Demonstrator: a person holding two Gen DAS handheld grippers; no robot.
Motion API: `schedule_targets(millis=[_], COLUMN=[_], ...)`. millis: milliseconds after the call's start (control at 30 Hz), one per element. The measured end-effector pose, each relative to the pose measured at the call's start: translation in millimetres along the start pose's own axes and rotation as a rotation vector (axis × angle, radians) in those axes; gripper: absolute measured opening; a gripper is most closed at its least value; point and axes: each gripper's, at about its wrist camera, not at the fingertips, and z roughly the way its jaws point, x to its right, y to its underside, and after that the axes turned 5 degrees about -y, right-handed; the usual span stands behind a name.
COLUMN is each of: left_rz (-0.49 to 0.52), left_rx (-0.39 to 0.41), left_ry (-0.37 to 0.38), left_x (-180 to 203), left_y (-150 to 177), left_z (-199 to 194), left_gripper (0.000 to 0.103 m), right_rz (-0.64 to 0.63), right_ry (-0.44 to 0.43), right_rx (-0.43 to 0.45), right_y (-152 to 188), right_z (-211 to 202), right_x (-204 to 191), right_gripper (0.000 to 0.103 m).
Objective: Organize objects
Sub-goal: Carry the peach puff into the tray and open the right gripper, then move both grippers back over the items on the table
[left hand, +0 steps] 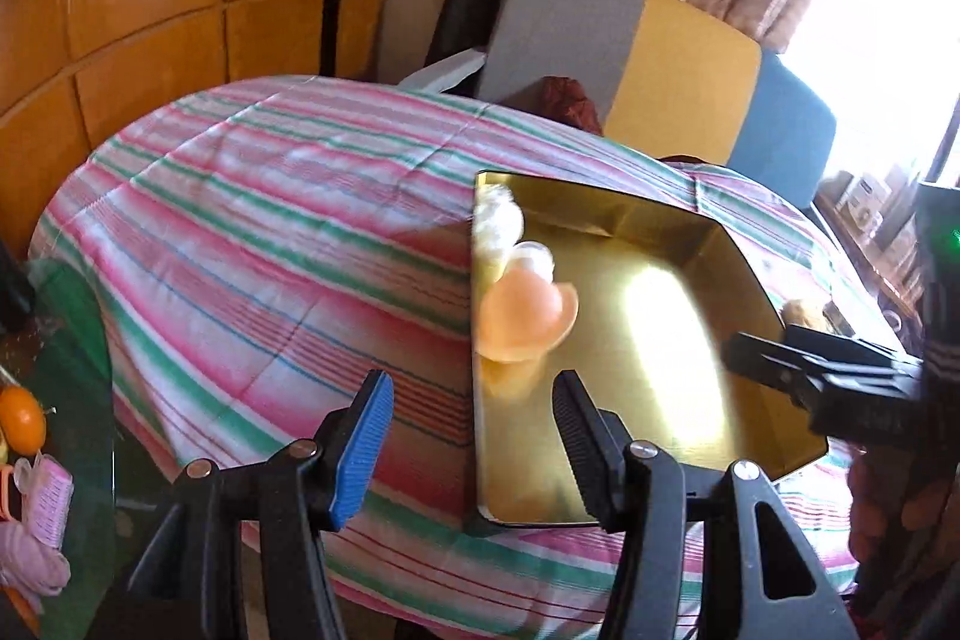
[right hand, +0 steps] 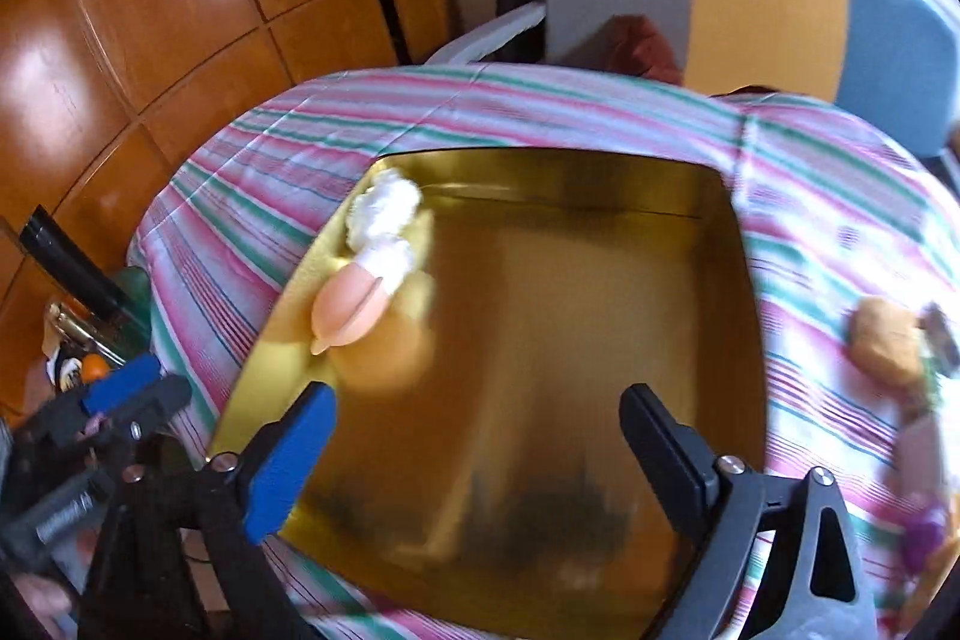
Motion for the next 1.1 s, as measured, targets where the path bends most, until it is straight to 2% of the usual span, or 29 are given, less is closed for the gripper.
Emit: schedule_targets(millis=[233,433,633,733,767,800,867,1033,1100], left_rz=[0.087,0.168,0.235,0.255,0.259,0.268,0.291,0.341,0.368], left_rx=[0.008,0.02,0.027,0.009,-0.003,-0.011,-0.019,-0.044,-0.048], left_ry=[0.04,0.075,0.141,0.196,0.214,0.227,0.249,0.358,0.393], left_x=[35.1,66.1,94.5,108.7,113.7,118.9,129.9,158.7,172.0], left_y=[2.7,6.4,7.3,7.3,7.3,7.4,8.2,9.2,10.1], left_z=[-9.1,-16.0,-20.4,-19.0,-17.5,-16.4,-15.4,-19.4,-21.6], left_gripper=[0.056,0.056,0.056,0.056,0.056,0.056,0.056,0.056,0.056], right_rz=[0.021,0.076,0.163,0.21,0.21,0.237,0.267,0.371,0.397], right_ry=[0.119,0.171,0.314,0.398,0.398,0.46,0.516,0.607,0.616], right_rx=[0.086,0.12,0.156,0.173,0.173,0.179,0.178,0.169,0.172], right_y=[28.4,47.2,73.3,82.9,82.9,89.8,96.2,117.2,122.0], right_z=[-47.3,-73.0,-120.6,-145.2,-145.2,-162.9,-179.2,-217.3,-223.5], right_x=[30.8,60.3,115.1,143.8,143.8,163.3,183.2,232.4,241.6], right_gripper=[0.103,0.103,0.103,0.103,0.103,0.103,0.103,0.103,0.103])
